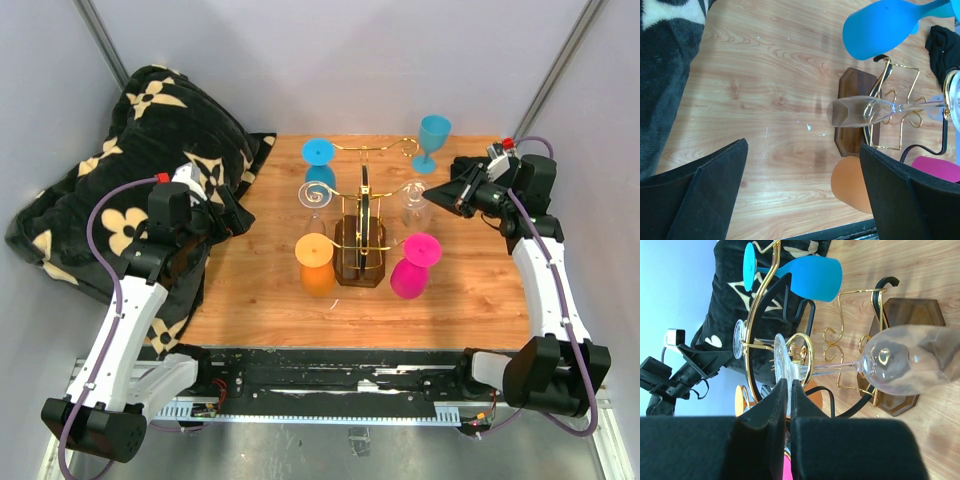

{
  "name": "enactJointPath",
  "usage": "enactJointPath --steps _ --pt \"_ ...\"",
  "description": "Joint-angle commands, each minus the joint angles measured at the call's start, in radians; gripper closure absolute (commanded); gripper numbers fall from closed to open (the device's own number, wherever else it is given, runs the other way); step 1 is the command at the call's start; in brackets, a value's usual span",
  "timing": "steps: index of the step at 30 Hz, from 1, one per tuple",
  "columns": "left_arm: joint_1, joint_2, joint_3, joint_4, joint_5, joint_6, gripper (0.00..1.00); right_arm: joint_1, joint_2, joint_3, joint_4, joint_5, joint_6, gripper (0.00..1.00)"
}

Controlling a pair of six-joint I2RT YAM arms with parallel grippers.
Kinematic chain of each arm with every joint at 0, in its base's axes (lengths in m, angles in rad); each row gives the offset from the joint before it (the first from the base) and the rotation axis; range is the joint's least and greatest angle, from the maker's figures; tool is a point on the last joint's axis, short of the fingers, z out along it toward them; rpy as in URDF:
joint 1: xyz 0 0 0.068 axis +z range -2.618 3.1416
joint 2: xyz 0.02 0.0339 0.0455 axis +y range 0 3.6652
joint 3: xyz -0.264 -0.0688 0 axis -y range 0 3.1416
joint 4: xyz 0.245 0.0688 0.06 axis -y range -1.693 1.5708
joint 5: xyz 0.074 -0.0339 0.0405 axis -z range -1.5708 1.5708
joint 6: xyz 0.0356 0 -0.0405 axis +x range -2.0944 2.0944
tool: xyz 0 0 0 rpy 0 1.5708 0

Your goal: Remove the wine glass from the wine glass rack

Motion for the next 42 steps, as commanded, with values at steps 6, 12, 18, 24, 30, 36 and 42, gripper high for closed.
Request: enactJointPath --steps 6,12,18,24,30,36,42 --pt "-0.003 -0.025 0.034 0.004 0.007 0.003 0.00 0.004 0.006 0.034 0.063 0.041 0.050 0.99" --pt "-0.003 -0.038 0.042 -0.019 -0.018 0.025 0.00 -0.038 -0.003 0.048 0.075 0.051 0.071 0.99" --pt "-0.003 -0.039 0.039 -0.019 -0.018 0.030 0.00 -0.082 -0.008 0.030 0.117 0.031 0.107 0.99" --pt "-0.003 -0.036 0.027 -0.006 -0.009 0.027 0.00 -0.086 0.015 0.004 0.231 0.028 0.184 0.99" --pt "-0.003 -0.034 0.018 0.006 -0.006 0.021 0.00 -0.024 0.059 0.049 0.238 0.046 0.172 1.00" --pt "-0.003 -0.037 0.019 -0.004 -0.006 0.023 0.00 0.075 0.084 0.087 0.193 0.057 0.130 0.99" --pt "-0.003 -0.049 0.018 -0.011 -0.011 0.021 0.00 0.101 -0.001 0.060 0.078 0.050 0.066 0.99"
